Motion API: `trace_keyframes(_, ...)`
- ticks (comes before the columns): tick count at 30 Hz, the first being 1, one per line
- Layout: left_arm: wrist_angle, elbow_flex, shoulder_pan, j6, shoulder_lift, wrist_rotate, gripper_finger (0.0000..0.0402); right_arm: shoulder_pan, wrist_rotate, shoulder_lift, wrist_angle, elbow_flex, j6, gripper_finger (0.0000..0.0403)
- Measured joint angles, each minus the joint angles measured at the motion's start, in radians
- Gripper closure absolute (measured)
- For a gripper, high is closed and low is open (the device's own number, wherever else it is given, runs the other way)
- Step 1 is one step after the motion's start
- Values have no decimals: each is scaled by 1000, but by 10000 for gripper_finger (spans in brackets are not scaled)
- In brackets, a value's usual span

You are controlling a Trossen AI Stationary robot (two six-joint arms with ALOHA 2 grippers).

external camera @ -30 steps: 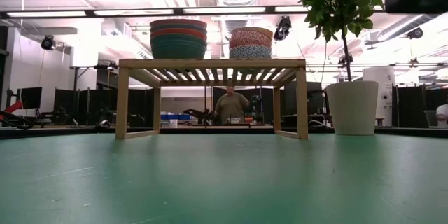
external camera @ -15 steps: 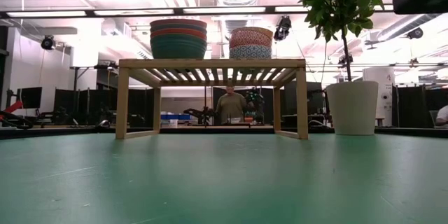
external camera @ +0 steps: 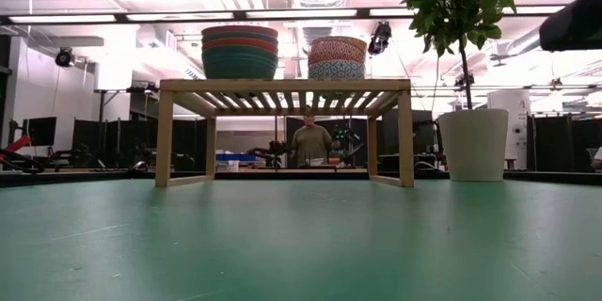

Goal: Place and stack bowls onto a shelf
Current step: Stack the small yellow bowl on the small blue bowl on the shelf

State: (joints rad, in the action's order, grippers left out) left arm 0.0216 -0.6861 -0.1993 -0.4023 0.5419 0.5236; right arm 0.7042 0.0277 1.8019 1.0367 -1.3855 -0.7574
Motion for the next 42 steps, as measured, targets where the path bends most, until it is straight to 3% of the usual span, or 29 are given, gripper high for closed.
trace_keyframes(4, 0, 0, 0, 0, 0, 0, 318, -5, 15, 0, -15, 1, 1, 385)
trace_keyframes(12, -11, 0, 0, 0, 1, 0, 318, -70, 1, -40, -25, -44, -77, 393)
trace_keyframes(16, -24, 0, 0, 0, 12, 0, 318, -154, -63, -91, -33, -100, -82, 393)
trace_keyframes(25, -46, 0, 0, -23, 43, -1, 318, -418, -260, -210, -23, -279, 49, 392)
trace_keyframes(33, -46, 0, 0, -28, 36, -1, 318, -720, -440, -244, 42, -527, 102, 391)
trace_keyframes(42, -41, 0, 0, -35, 36, -1, 318, -1047, -428, -237, 101, -715, 176, 390)
